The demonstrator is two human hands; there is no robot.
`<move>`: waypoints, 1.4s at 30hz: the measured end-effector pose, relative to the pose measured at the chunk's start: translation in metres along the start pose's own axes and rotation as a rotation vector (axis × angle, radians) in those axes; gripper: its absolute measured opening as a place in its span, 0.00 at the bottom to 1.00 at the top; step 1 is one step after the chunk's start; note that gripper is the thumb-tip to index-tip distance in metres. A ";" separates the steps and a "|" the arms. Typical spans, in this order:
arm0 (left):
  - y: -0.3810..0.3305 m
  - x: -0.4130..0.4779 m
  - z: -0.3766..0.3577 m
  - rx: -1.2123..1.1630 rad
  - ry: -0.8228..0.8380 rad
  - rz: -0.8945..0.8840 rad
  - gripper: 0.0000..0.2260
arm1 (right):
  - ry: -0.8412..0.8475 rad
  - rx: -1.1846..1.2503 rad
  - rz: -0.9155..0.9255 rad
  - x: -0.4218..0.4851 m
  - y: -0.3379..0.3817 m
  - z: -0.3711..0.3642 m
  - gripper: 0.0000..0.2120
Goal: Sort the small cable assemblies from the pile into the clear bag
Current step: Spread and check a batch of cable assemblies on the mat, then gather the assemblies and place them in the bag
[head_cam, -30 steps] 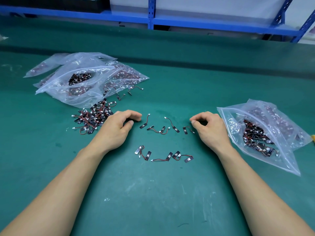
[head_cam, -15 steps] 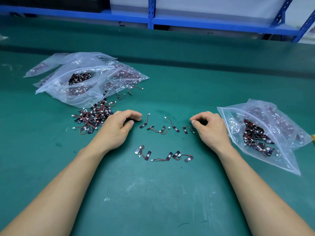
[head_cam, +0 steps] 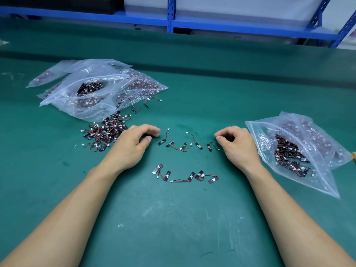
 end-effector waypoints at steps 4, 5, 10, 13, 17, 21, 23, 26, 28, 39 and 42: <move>0.000 0.000 0.000 -0.005 0.003 0.003 0.14 | -0.001 -0.001 0.000 0.000 0.000 0.000 0.09; 0.001 0.000 -0.001 -0.007 0.001 0.003 0.14 | -0.002 -0.002 -0.001 0.000 0.000 0.000 0.09; 0.001 0.000 -0.001 -0.021 -0.020 -0.005 0.12 | -0.001 -0.001 -0.005 0.001 -0.001 0.000 0.08; 0.001 0.000 -0.002 -0.019 -0.014 -0.009 0.12 | -0.006 0.005 -0.004 0.001 -0.001 0.001 0.07; 0.002 0.001 -0.002 -0.004 -0.016 -0.005 0.12 | -0.007 0.013 -0.001 0.001 0.000 0.001 0.08; 0.002 0.001 -0.003 0.031 -0.018 -0.007 0.10 | -0.006 0.025 0.001 0.001 0.000 0.002 0.07; 0.001 0.001 -0.004 0.025 -0.018 -0.003 0.10 | 0.002 0.030 0.004 0.002 0.000 0.002 0.07; -0.002 0.001 -0.005 0.033 0.015 -0.001 0.22 | 0.004 0.031 -0.006 0.003 -0.002 0.002 0.09; -0.004 -0.001 -0.011 0.054 0.103 0.005 0.32 | 0.003 0.043 -0.010 0.003 -0.002 0.002 0.10; -0.063 0.011 -0.089 0.359 0.349 -0.145 0.60 | -0.029 0.100 -0.007 0.004 0.001 0.005 0.11; -0.086 0.029 -0.111 0.376 0.348 -0.168 0.57 | -0.029 0.120 -0.001 0.005 0.003 0.006 0.11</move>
Point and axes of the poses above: each hand's wrist, its own x-axis towards the middle knuckle, its own z-axis out of the back of the hand, y = z × x, the point moved 6 cm from there along x, towards the middle knuckle, and after that the axes turned 15 degrees about y, right-handed, at the moved point
